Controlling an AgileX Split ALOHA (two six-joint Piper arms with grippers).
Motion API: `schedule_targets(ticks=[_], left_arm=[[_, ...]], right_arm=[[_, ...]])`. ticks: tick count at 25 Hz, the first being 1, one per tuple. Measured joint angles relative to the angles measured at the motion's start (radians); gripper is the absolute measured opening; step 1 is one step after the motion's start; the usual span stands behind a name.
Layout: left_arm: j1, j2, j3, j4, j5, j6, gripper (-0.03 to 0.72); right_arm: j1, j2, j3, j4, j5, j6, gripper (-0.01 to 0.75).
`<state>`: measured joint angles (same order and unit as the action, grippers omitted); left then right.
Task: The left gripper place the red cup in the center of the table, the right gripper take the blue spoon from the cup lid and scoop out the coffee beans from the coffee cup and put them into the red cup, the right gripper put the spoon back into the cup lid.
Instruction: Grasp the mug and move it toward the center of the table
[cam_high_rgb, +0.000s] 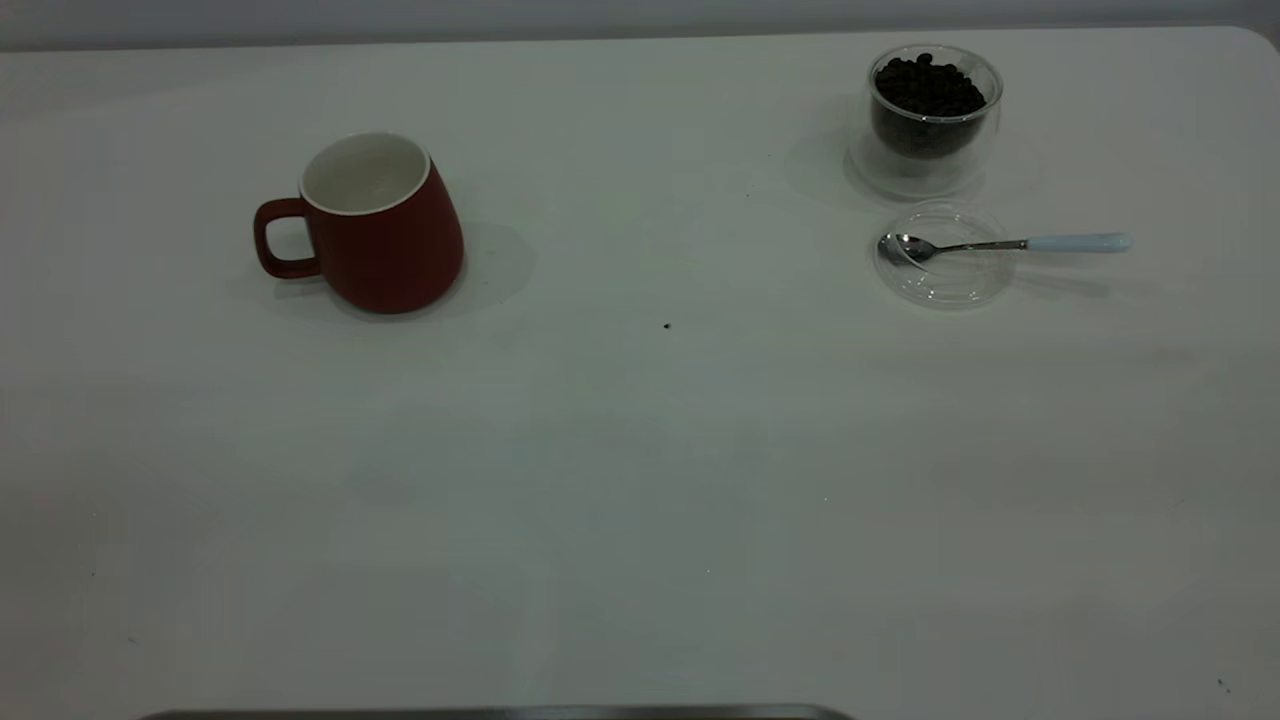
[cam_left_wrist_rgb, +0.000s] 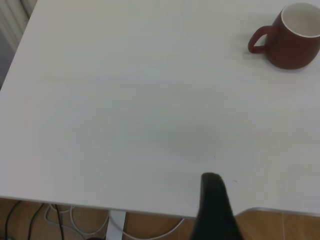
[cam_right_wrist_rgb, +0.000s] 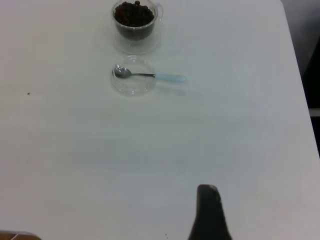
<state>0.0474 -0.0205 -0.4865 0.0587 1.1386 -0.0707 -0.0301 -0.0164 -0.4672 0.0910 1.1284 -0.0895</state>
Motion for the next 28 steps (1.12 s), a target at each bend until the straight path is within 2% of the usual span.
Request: schedule_targets(ticks=[22, 28], left_arm=[[0.000, 0.000, -0.003, 0.000, -0.004, 0.000, 0.586], [0.000, 0.143, -0.114, 0.000, -0.086, 0.004, 0.586]], right_arm=[[0.000, 0.000, 0.000, 0.000, 0.000, 0.000, 0.587], [0.000, 0.000, 0.000, 0.000, 0.000, 0.000, 0.587]])
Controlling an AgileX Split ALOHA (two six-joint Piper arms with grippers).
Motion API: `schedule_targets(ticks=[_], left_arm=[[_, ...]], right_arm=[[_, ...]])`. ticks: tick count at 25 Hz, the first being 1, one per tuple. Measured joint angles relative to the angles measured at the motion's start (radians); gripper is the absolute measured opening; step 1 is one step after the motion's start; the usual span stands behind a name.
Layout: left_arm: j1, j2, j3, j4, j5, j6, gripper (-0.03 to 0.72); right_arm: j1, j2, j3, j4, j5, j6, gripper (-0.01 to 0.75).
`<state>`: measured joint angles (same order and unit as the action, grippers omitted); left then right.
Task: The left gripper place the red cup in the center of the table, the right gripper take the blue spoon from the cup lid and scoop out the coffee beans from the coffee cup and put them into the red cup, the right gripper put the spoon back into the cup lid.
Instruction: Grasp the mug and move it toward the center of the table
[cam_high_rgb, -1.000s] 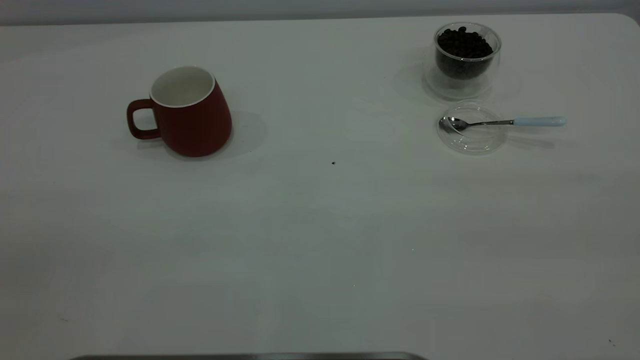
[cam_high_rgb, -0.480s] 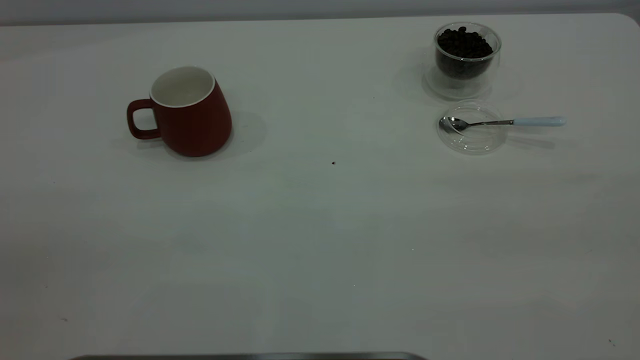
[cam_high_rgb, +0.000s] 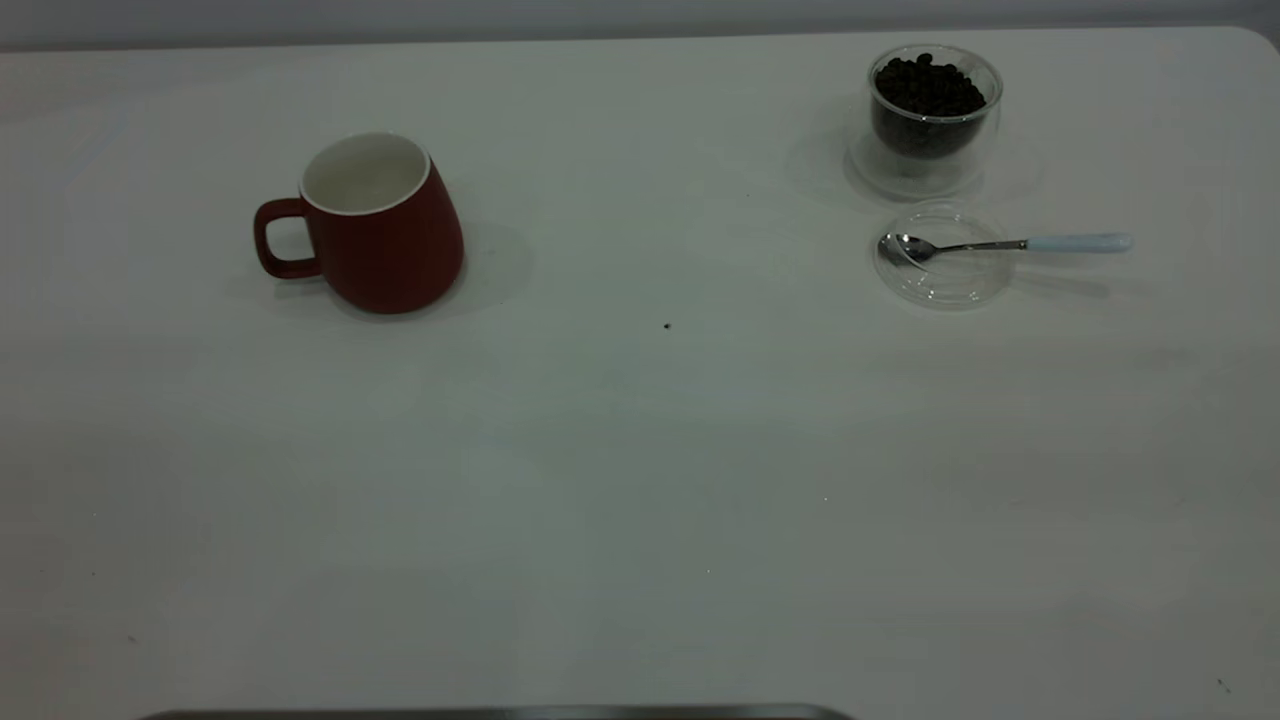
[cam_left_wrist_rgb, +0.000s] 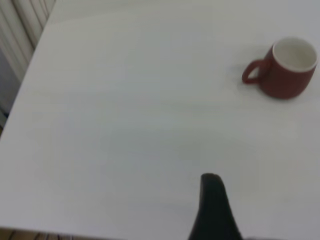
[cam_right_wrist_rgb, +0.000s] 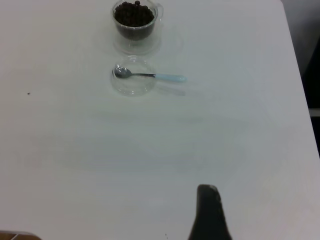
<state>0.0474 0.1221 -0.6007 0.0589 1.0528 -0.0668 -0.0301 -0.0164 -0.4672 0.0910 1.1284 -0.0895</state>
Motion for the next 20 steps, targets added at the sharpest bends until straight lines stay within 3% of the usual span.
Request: schedule_targets(ticks=[3, 10, 20], left_arm=[[0.000, 0.163, -0.067, 0.011, -0.086, 0.034, 0.586], [0.000, 0.624, -0.131, -0.036, -0.418, 0.191, 0.586], [-0.004, 1.218, -0.424, -0.079, -0.459, 0.486, 0.586]], right_arm=[[0.000, 0.000, 0.000, 0.000, 0.000, 0.000, 0.587], [0.000, 0.000, 0.000, 0.000, 0.000, 0.000, 0.587], [0.000, 0.000, 0.000, 0.000, 0.000, 0.000, 0.587]])
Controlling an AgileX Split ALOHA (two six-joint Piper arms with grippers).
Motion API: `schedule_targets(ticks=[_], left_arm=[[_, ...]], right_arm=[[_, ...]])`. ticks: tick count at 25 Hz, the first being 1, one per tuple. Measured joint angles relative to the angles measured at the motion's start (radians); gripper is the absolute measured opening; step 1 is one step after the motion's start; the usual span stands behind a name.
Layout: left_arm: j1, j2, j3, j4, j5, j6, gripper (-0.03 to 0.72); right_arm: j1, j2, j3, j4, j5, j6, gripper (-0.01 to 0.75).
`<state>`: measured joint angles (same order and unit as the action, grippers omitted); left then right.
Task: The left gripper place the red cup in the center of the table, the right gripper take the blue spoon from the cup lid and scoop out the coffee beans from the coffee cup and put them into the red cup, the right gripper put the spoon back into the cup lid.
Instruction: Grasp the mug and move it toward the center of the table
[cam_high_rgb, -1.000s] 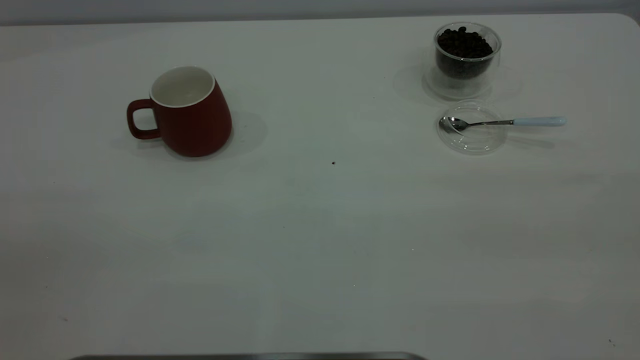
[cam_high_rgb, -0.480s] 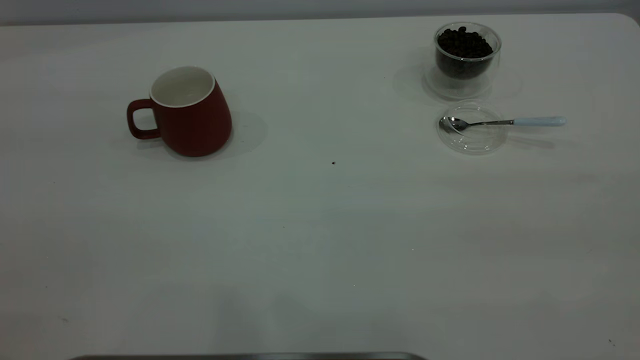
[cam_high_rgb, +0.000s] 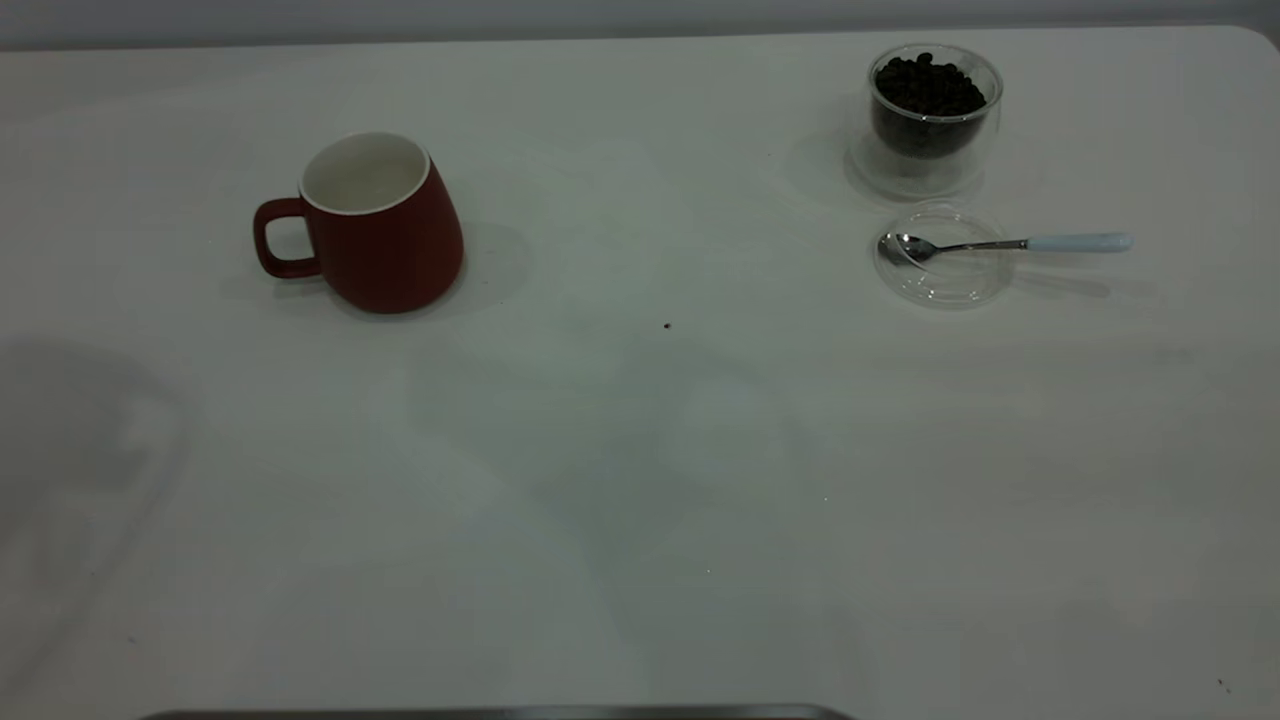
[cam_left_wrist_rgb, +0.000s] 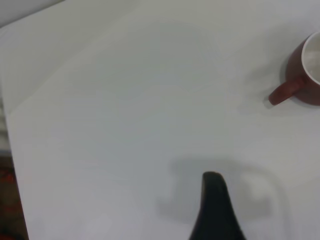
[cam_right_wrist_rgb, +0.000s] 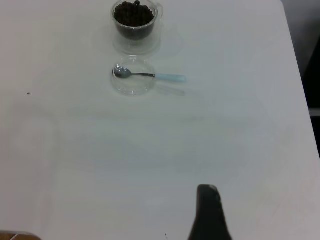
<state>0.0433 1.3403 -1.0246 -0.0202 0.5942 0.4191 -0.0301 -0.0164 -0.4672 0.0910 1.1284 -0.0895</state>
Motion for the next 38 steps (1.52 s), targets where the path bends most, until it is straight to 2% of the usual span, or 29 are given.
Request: schedule_targets(ticks=[5, 11, 15, 30, 38], left_arm=[[-0.044, 0.230, -0.152, -0.096, 0.039, 0.234, 0.586], [-0.127, 0.470, -0.272, -0.107, 0.115, 0.549, 0.586], [-0.172, 0.584, -0.310, -0.089, 0.101, 0.647, 0.586], [-0.202, 0.846, -0.384, 0.002, -0.012, 0.720, 0.586], [-0.216, 0.935, -0.462, 0.020, -0.015, 0.722, 0.586]], right_arm=[[0.000, 0.000, 0.000, 0.000, 0.000, 0.000, 0.587], [0.000, 0.000, 0.000, 0.000, 0.000, 0.000, 0.587], [0.000, 0.000, 0.000, 0.000, 0.000, 0.000, 0.587], [0.000, 0.000, 0.000, -0.002, 0.000, 0.000, 0.587], [0.000, 0.000, 0.000, -0.015, 0.000, 0.000, 0.587]])
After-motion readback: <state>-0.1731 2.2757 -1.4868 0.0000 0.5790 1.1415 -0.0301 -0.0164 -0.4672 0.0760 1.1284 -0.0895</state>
